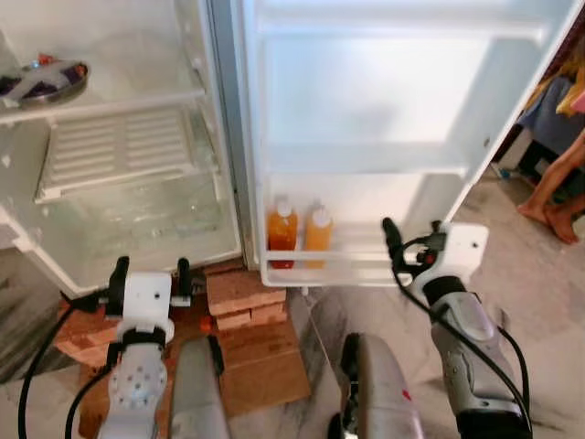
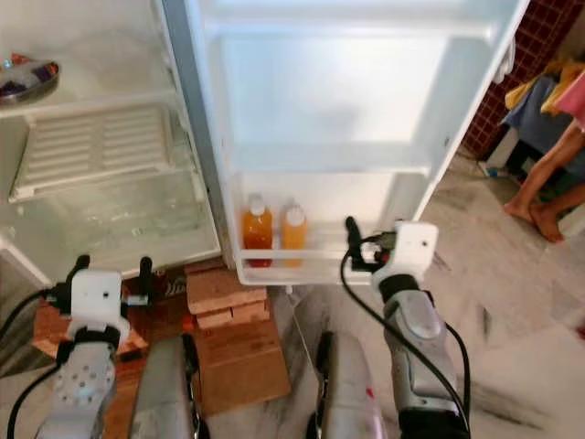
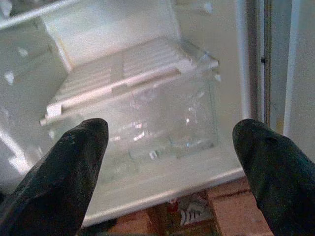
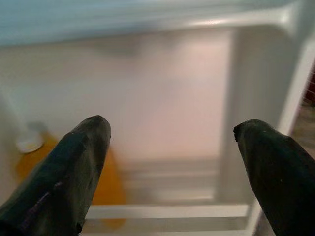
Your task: Restocking fridge
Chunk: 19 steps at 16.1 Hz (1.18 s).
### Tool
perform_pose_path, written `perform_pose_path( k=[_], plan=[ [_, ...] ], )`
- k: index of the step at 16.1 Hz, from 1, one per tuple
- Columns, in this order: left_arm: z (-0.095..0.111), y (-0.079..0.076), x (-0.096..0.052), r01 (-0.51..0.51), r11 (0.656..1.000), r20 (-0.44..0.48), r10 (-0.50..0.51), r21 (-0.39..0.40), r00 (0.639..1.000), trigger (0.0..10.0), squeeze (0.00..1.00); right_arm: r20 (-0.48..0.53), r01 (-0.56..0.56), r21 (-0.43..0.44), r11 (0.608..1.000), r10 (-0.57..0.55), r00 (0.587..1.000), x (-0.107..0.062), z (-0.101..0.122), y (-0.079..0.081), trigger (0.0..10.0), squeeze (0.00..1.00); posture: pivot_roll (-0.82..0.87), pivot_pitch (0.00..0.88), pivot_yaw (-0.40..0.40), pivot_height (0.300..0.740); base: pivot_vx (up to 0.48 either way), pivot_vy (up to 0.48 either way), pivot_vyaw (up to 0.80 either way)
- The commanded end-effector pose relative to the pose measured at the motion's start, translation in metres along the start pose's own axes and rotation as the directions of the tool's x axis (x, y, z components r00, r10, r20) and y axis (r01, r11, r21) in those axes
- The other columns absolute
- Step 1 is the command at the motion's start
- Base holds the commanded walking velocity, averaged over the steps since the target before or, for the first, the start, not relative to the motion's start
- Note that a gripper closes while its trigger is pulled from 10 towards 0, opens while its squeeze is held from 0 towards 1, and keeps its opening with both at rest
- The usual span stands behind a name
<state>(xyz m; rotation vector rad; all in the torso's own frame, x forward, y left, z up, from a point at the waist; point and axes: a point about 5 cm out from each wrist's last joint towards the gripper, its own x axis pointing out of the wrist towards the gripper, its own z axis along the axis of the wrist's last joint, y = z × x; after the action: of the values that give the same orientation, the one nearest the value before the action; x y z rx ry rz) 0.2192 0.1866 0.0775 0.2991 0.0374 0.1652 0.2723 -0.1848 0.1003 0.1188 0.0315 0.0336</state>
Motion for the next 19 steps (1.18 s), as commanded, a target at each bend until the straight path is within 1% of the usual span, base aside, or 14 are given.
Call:
perform_pose_path(
  k=[1,2,4,5,7,9,11,12,14,15,16,17,18,19],
  plan=[
    [0.001,-0.001,0.003,0.02,1.0,-0.004,-0.02,0.015,1.0,10.0,0.0,0.007,0.018,0.003,1.0,-0.018,1.0,0.0,0.004,-0.001,10.0,0.0,0.16,0.0,-0.024,0.621,0.0,0.0,0.0],
    [0.002,0.004,0.005,0.009,1.0,-0.016,-0.008,0.008,1.0,10.0,0.0,0.009,0.015,-0.009,1.0,-0.015,1.0,-0.001,0.005,0.0,10.0,0.0,0.15,0.0,-0.019,0.636,0.0,0.0,0.0],
    [0.0,0.007,0.002,0.012,1.0,-0.032,-0.012,-0.006,0.999,10.0,0.0,0.005,0.026,-0.008,1.0,-0.026,1.0,-0.003,0.005,-0.001,10.0,0.0,0.15,0.0,-0.022,0.656,0.0,0.0,0.0],
    [-0.001,0.007,0.001,0.018,1.0,-0.029,-0.017,0.012,0.999,10.0,0.0,-0.008,0.035,-0.013,0.999,-0.035,0.999,-0.005,0.003,-0.002,10.0,0.0,0.15,0.0,-0.023,0.671,0.0,0.0,0.0],
    [0.0,0.006,0.003,0.031,0.999,-0.023,-0.031,0.013,0.999,10.0,0.0,-0.018,0.045,-0.006,0.999,-0.046,0.999,-0.006,0.002,-0.003,10.0,0.0,0.15,0.0,-0.023,0.691,0.0,0.0,0.0],
    [0.003,0.003,0.008,0.026,1.0,-0.012,-0.026,0.009,1.0,10.0,0.0,-0.02,0.06,0.0,0.998,-0.06,0.998,-0.003,0.002,-0.003,10.0,0.0,0.15,0.0,-0.025,0.721,0.0,0.0,0.0],
    [0.005,-0.001,0.01,0.037,0.999,-0.008,-0.037,0.019,0.999,10.0,0.0,-0.008,0.065,-0.013,0.998,-0.065,0.998,0.0,0.006,-0.002,10.0,0.0,0.14,0.002,-0.026,0.74,0.0,0.0,0.0],
    [0.007,-0.004,0.012,0.042,0.999,-0.003,-0.042,0.018,0.999,10.0,0.0,-0.003,0.069,-0.014,0.997,-0.069,0.998,0.001,0.008,-0.001,10.0,0.0,0.14,0.002,-0.027,0.74,0.0,0.0,0.0],
    [0.008,-0.007,0.014,0.047,0.999,-0.006,-0.046,0.015,0.999,10.0,0.0,-0.024,0.098,-0.031,0.995,-0.099,0.995,-0.001,0.005,-0.005,10.0,0.0,0.14,0.005,-0.028,0.74,0.0,0.0,0.0],
    [0.008,-0.008,0.014,0.05,0.999,-0.007,-0.05,0.015,0.999,10.0,0.0,-0.043,0.117,-0.038,0.992,-0.118,0.992,-0.001,0.002,-0.007,10.0,0.0,0.14,0.005,-0.029,0.74,0.0,0.0,0.0],
    [0.007,-0.009,0.014,0.06,0.998,-0.014,-0.059,0.009,0.998,10.0,0.0,-0.086,0.154,-0.053,0.987,-0.158,0.984,-0.003,-0.004,-0.011,10.0,0.0,0.13,0.005,-0.03,0.74,0.0,0.0,0.0],
    [0.007,-0.009,0.014,0.06,0.998,-0.016,-0.06,0.004,0.998,10.0,0.0,-0.098,0.157,-0.037,0.987,-0.16,0.982,-0.004,-0.005,-0.011,10.0,0.0,0.13,0.005,-0.031,0.74,0.0,0.0,0.0],
    [0.007,-0.009,0.014,0.059,0.998,-0.017,-0.059,0.004,0.998,10.0,0.0,-0.113,0.157,-0.052,0.986,-0.162,0.98,-0.005,-0.008,-0.012,10.0,0.0,0.13,0.006,-0.03,0.74,0.0,0.0,0.0],
    [0.007,-0.009,0.015,0.059,0.998,-0.017,-0.059,0.003,0.998,10.0,0.0,-0.15,0.163,-0.038,0.986,-0.167,0.974,-0.005,-0.012,-0.011,10.0,0.0,0.13,0.005,-0.033,0.74,0.0,0.0,0.0]
  ],
)
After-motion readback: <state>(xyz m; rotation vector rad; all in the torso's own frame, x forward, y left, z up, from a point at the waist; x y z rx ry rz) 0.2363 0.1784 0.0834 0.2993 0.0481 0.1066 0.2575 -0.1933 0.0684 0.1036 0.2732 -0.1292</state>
